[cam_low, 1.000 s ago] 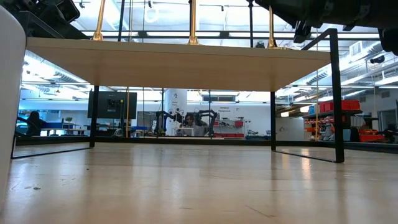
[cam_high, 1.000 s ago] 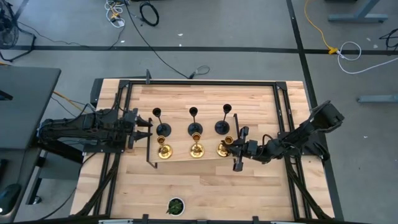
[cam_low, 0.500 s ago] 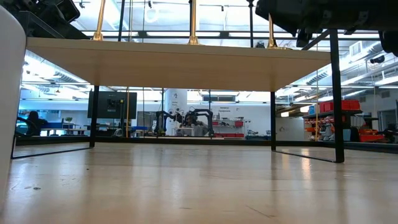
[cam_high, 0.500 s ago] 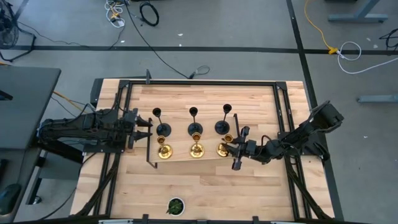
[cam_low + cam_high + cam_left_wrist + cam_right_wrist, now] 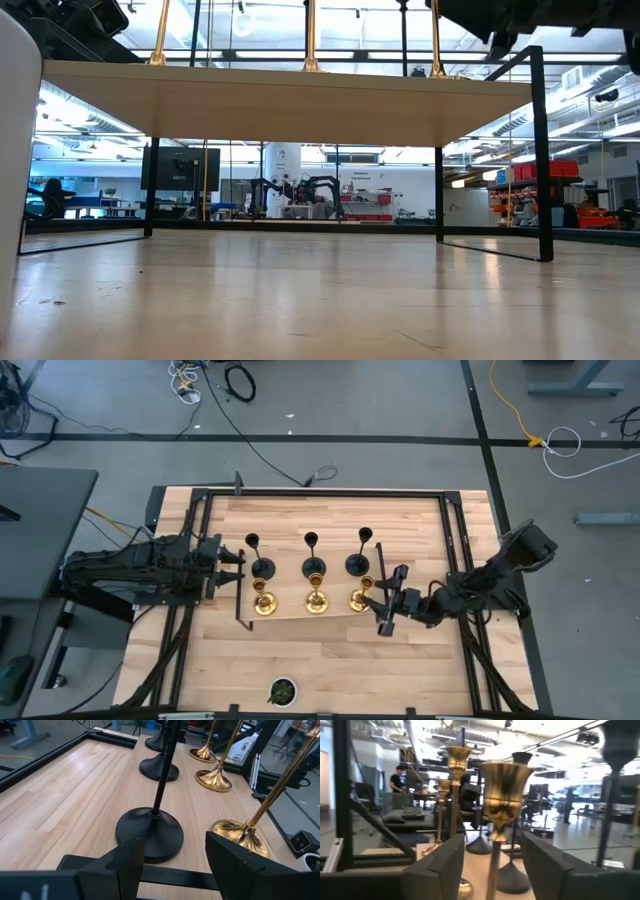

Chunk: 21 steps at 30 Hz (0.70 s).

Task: Pick & Place candle stick holders
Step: Return to Home Position

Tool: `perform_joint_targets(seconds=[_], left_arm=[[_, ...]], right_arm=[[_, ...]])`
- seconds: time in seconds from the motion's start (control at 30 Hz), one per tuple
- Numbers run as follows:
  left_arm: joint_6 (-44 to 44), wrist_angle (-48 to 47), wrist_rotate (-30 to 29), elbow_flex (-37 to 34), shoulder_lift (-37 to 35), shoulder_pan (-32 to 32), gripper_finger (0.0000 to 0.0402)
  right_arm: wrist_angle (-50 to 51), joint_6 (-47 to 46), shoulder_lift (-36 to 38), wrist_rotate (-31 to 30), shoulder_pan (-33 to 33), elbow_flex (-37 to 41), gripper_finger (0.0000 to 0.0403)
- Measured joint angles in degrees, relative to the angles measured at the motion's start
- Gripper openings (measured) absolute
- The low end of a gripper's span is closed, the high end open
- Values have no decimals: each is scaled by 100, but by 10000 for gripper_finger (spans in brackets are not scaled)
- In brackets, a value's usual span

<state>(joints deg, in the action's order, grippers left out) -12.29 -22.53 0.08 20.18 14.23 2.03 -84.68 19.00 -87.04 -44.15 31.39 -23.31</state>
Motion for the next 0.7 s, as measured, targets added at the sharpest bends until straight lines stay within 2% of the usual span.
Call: perform_joint_targets(seconds=[0.3,0.57,0.7], left_arm=[[-2,0,0,0,0,0,211],[-22,49,4,-2,1,-1,211],[-9,154,136,-2,-1,-1,211]], right_arm=[[0,361,216,-1016,363,-2,242],[-4,895,273,-1977,931,-2,249],[-13,884,273,-2239,1153,-2,249]])
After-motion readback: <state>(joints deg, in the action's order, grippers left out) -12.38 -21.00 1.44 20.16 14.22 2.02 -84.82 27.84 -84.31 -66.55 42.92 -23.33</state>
